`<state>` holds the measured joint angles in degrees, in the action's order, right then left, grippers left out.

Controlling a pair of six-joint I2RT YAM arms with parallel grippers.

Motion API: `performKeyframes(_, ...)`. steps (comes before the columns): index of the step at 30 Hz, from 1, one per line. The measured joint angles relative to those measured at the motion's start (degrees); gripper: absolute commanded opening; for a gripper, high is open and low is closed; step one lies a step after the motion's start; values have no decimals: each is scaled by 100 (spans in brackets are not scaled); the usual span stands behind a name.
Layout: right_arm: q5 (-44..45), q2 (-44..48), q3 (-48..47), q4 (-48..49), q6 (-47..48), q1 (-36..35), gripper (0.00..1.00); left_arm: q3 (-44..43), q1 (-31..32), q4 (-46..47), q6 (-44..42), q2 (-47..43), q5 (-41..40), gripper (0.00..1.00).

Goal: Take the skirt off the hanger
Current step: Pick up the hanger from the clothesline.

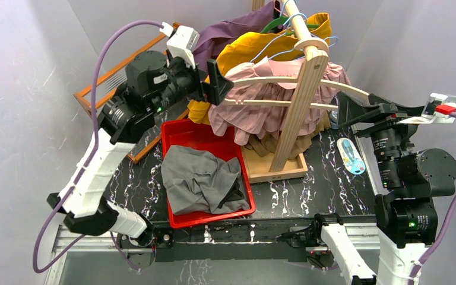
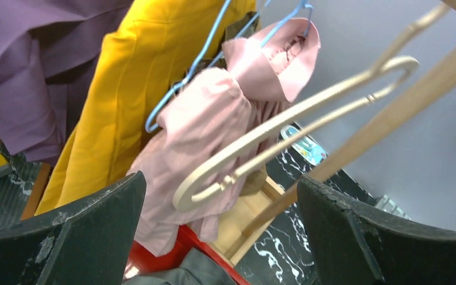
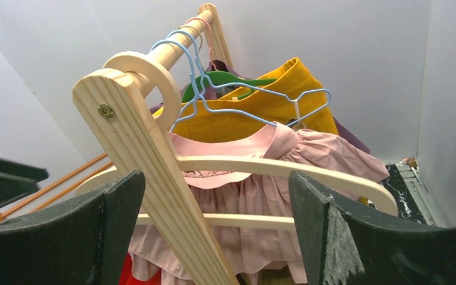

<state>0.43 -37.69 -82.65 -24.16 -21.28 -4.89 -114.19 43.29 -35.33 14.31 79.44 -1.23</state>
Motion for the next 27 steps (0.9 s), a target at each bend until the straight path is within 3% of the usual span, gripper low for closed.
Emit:
performKeyframes(12, -195, -127, 0, 79, -153, 0, 98, -1029, -501, 323, -240, 1381, 1322, 80)
performKeyframes(17, -197, -136, 0, 81, -203, 0, 98, -1495, -560, 520, -278, 1856, 1661, 61)
performKeyframes(27, -208, -142, 0, 79, -201, 0, 98, -1497, -605, 710, -699, 2081, 2000, 54)
